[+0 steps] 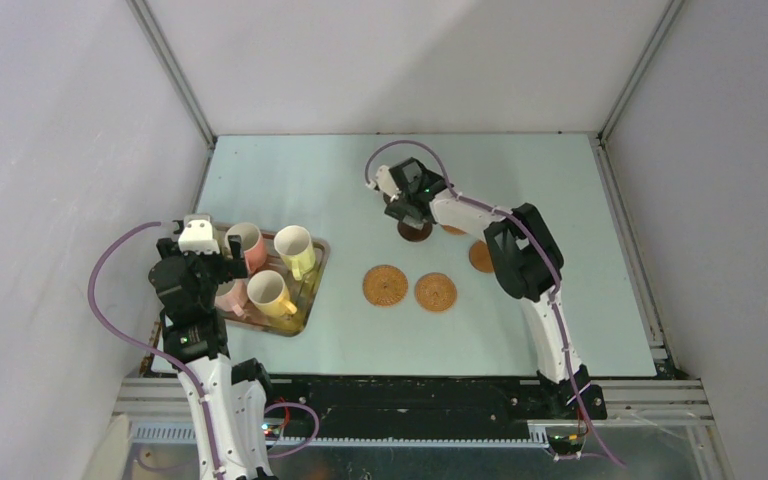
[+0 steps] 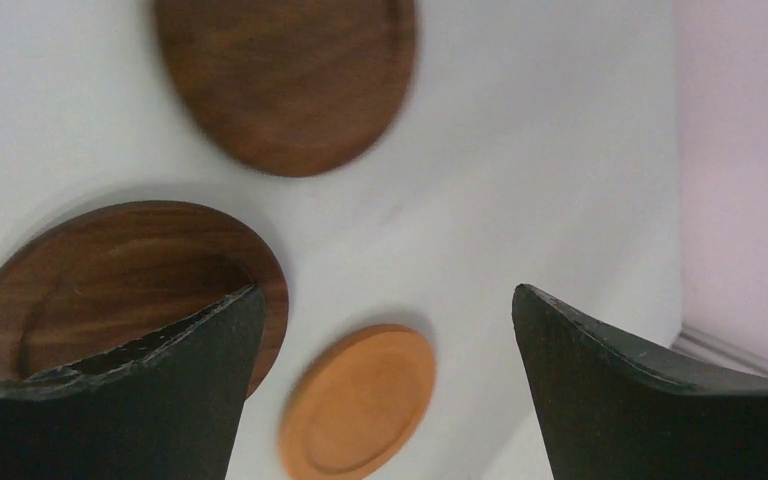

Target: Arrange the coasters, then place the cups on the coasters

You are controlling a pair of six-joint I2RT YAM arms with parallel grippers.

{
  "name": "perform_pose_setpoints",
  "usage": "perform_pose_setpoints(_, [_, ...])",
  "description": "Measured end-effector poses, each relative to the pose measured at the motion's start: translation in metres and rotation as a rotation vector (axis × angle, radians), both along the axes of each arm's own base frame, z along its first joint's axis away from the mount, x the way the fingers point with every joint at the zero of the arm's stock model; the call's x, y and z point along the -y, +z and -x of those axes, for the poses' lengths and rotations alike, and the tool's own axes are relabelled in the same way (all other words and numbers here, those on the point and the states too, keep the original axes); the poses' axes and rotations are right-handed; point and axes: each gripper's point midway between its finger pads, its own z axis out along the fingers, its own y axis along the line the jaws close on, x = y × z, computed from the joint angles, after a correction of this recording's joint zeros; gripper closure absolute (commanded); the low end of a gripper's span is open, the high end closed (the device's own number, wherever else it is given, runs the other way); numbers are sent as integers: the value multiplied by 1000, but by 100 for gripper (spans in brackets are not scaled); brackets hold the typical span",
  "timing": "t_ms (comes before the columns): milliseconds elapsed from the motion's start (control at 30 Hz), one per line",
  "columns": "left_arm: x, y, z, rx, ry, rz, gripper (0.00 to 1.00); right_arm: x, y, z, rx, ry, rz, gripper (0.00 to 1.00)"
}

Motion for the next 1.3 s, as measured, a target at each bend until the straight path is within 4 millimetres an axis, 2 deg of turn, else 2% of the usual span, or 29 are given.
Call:
perform_pose_setpoints(267, [0, 0, 0, 0, 0, 0, 2, 79, 4, -52, 93, -215, 9, 1])
perform_pose_setpoints(400, [0, 0, 0, 1, 1, 0, 2, 104, 5, -69, 152, -308, -9, 1])
perform_pose_setpoints(500, [-1, 0, 0, 1, 4, -2, 2, 112, 7, -77, 198, -347, -3, 0])
perform_pose_setpoints(600, [-1, 1, 0, 2, 5, -2, 2, 109, 8, -78, 212, -348, -11, 1])
perform_pose_setpoints(767, [-1, 1, 0, 2, 5, -2, 2, 100, 16, -67, 158, -324, -80, 1])
perform_pose_setpoints(800, [-1, 1, 0, 2, 5, -2, 2, 97, 25, -61, 142, -315, -99, 1])
perform_pose_setpoints(867, [-1, 1, 1, 3, 5, -3, 2, 94, 55, -53, 143, -301, -153, 0])
perform_pose_setpoints(900, [-1, 1, 1, 4, 5, -3, 2, 93, 76, -49, 156, -294, -185, 1])
perform_pose_setpoints(967, [-1, 2, 1, 5, 5, -4, 2, 92, 131, -37, 218, -274, -264, 1])
perform_pose_setpoints(1067, [-1, 2, 1, 6, 5, -4, 2, 102, 194, -12, 322, -256, -349, 1])
perform_pose_setpoints(1133, [-1, 2, 1, 7, 5, -4, 2, 110, 206, 1, 358, -260, -367, 1])
perform_pose_setpoints(1167, [0, 2, 1, 8, 5, -4, 2, 114, 201, 6, 358, -266, -366, 1])
perform_pose_setpoints(1233, [0, 3, 2, 12, 4, -6, 2, 120, 171, 10, 313, -286, -347, 1])
perform_pose_setpoints(1300, [0, 4, 2, 15, 4, -7, 2, 130, 121, 11, 219, -322, -305, 1])
